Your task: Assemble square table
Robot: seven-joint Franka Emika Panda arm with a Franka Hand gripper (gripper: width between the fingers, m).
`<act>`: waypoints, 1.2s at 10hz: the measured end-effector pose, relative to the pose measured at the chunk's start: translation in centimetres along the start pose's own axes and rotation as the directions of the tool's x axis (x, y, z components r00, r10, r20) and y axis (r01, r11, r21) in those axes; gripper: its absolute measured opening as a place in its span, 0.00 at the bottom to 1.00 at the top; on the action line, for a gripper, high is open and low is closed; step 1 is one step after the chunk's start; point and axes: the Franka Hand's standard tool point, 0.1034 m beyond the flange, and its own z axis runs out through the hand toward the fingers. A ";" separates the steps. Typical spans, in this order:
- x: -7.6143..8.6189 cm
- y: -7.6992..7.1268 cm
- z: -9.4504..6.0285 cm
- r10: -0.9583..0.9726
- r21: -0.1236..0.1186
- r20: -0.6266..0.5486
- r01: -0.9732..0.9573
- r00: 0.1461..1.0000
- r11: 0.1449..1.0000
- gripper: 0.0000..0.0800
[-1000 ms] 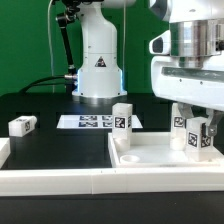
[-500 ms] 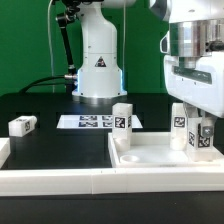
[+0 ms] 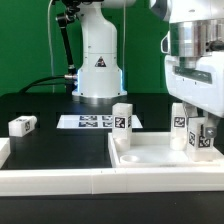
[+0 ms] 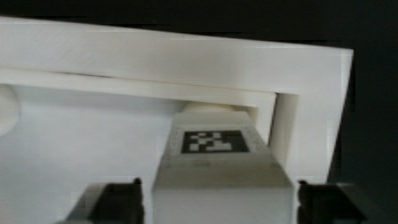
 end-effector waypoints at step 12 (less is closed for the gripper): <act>-0.3 -0.3 0.0 -0.891 0.005 -0.021 0.891 0.454 0.454 0.81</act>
Offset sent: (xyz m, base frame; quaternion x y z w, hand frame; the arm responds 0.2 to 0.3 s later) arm -0.0045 0.0122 0.0023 0.0126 -0.0172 -0.1970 0.9802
